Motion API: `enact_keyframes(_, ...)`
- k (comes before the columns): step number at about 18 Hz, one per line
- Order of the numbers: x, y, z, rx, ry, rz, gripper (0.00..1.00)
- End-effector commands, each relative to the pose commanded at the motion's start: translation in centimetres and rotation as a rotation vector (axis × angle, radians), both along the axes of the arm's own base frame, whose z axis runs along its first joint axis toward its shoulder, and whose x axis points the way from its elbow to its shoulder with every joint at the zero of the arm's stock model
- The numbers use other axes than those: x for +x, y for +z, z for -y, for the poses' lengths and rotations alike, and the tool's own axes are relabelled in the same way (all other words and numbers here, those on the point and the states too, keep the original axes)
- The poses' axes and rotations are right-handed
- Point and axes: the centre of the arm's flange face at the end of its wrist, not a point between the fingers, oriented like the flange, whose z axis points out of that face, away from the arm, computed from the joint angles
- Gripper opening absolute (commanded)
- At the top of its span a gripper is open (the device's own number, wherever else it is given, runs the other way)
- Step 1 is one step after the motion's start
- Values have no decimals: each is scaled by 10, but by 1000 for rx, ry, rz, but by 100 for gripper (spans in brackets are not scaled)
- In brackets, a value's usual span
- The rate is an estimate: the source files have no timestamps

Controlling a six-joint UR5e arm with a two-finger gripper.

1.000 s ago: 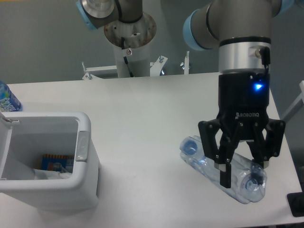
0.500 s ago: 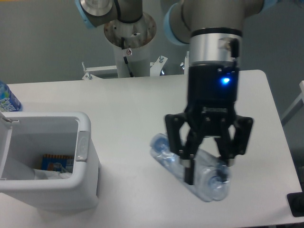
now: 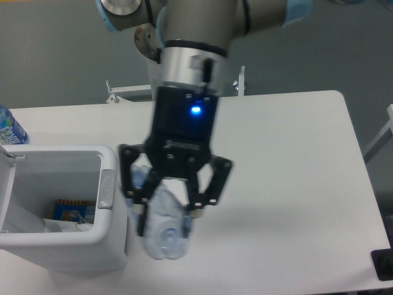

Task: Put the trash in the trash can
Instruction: 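Carry the held bottle over the trash bin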

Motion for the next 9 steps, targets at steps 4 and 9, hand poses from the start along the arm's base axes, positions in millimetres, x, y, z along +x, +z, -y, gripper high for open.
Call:
enact_keyframes(4, 35, -7, -6, -16, -47, 10, 59)
enact_keyframes(9, 55, -18, -20, -30, -89, 13, 59)
